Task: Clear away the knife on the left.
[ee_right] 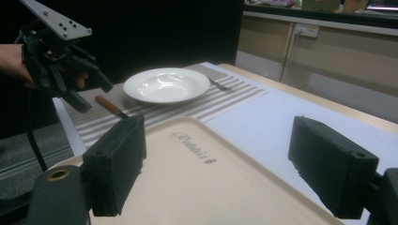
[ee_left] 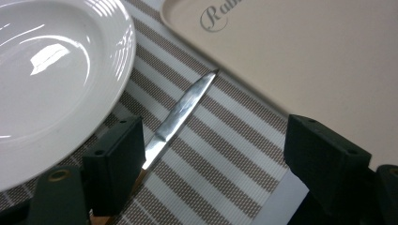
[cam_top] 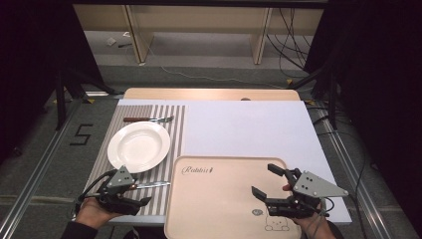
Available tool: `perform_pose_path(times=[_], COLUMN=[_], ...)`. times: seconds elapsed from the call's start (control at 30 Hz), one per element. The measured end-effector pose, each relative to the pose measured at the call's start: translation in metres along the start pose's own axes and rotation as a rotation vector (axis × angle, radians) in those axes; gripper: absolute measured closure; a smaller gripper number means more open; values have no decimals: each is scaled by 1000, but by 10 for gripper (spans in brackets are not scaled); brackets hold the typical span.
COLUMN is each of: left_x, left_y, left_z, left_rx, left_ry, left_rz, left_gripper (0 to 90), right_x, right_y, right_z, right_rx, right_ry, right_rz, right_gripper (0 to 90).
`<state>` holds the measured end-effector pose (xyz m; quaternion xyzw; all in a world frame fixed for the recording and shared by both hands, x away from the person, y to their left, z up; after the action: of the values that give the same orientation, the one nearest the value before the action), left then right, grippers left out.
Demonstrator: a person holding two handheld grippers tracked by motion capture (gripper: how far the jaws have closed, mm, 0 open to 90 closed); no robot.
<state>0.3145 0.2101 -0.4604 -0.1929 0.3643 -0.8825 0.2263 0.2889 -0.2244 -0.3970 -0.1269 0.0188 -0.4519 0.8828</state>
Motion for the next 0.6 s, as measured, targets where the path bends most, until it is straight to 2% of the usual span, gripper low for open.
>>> perform_pose_path(times=[0.3, 0.5, 0.6], left_x=[-13, -19, -20], left_y=[1, 8, 12], left_z=[-11, -11, -11], left_rx=[-71, -113, -148], left_ry=[-31, -19, -8], left_rz=[32, 38, 35], left_gripper=[219, 228, 236], right_x=[0, 0, -1], right_y=[0, 1, 1], right_z=[-1, -1, -1], right_rx=[-6, -7, -7], right_ry=[4, 1, -8], right_rz=[-2, -1, 3], right_gripper=[204, 204, 204])
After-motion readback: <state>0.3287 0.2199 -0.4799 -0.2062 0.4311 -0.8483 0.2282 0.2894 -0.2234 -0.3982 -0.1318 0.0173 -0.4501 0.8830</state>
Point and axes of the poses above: each handheld gripper's, and its own axes: y roughly forward along the jaws, z roughly out of its top, x roughly to its right, the point moved 3 cm from there along y, roughly forward along the jaws, and after that the axes turned 15 degrees about -z, right-handed, at the moved point
